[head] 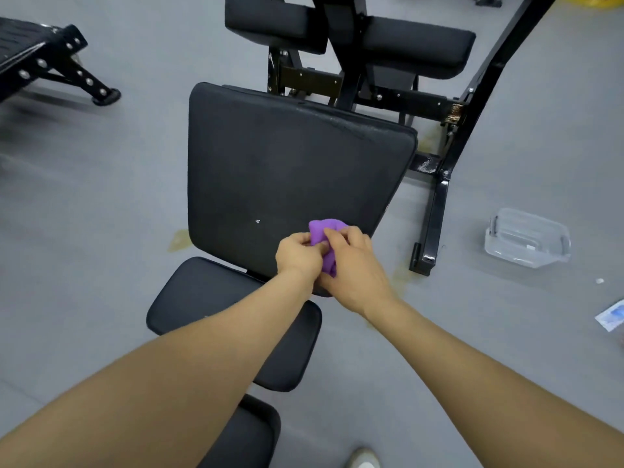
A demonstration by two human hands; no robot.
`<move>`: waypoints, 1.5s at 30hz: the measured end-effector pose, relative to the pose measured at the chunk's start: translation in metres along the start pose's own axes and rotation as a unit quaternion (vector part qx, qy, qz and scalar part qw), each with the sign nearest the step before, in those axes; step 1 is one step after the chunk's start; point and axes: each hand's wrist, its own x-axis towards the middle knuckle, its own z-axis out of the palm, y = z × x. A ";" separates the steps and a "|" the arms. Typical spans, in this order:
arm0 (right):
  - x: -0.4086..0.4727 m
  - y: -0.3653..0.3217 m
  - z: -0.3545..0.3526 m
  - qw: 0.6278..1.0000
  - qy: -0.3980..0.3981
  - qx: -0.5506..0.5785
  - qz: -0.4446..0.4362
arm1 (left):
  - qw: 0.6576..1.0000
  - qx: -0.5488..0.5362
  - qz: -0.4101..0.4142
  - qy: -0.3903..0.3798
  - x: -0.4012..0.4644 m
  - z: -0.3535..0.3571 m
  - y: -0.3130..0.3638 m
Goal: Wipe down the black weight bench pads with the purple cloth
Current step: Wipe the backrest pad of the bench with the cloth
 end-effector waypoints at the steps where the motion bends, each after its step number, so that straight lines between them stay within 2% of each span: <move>1: 0.002 -0.001 0.002 0.999 0.018 -0.029 -0.003 | 1.000 -0.011 -0.002 -0.008 0.002 -0.001 0.000; 4: 0.013 0.002 0.006 0.993 0.075 -0.090 -0.017 | 0.999 -0.042 0.015 -0.029 0.007 -0.003 0.005; 8: 0.039 0.012 -0.005 0.977 0.146 -0.145 -0.055 | 0.992 -0.077 0.085 -0.051 0.014 -0.005 0.012; 10: 0.053 0.018 -0.011 0.963 0.171 -0.195 -0.077 | 0.989 -0.011 0.144 -0.035 0.018 -0.009 0.009; 13: 0.067 0.031 0.005 0.934 0.208 -0.256 -0.140 | 0.967 0.145 0.207 0.020 0.027 -0.021 -0.015; 17: 0.070 0.044 0.034 0.932 0.189 -0.254 -0.173 | 0.950 0.249 0.175 0.072 0.033 -0.039 -0.063; 25: 0.085 0.048 0.038 0.913 0.237 -0.274 -0.189 | 0.921 0.289 0.246 0.085 0.038 -0.040 -0.096; 27: 0.072 0.050 0.053 0.909 0.234 -0.255 -0.231 | 0.917 0.298 0.252 0.077 0.037 -0.042 -0.098; 30: 0.051 0.054 0.064 0.900 0.174 -0.259 -0.306 | 0.911 0.314 0.258 0.062 0.035 -0.045 -0.097; 33: 0.064 0.052 0.034 0.878 0.161 -0.291 -0.344 | 0.910 0.327 0.251 0.049 0.034 -0.046 -0.095; 35: 0.082 0.051 0.004 0.869 0.202 -0.311 -0.327 | 0.908 0.336 0.246 0.050 0.035 -0.047 -0.093; 37: 0.098 0.052 -0.015 0.884 0.241 -0.312 -0.252 | 0.900 0.354 0.249 0.052 0.037 -0.047 -0.093; 39: 0.097 0.049 -0.002 0.900 0.273 -0.286 -0.184 | 0.893 0.368 0.253 0.048 0.038 -0.049 -0.095; 40: 0.090 0.047 0.015 0.904 0.274 -0.272 -0.182 | 0.891 0.373 0.254 0.044 0.039 -0.050 -0.096; 43: 0.056 0.047 0.069 0.892 0.207 -0.289 -0.279 | 0.889 0.377 0.257 0.031 0.039 -0.053 -0.096; 45: 0.046 0.048 0.074 0.889 0.144 -0.299 -0.317 | 0.889 0.378 0.257 0.023 0.038 -0.054 -0.093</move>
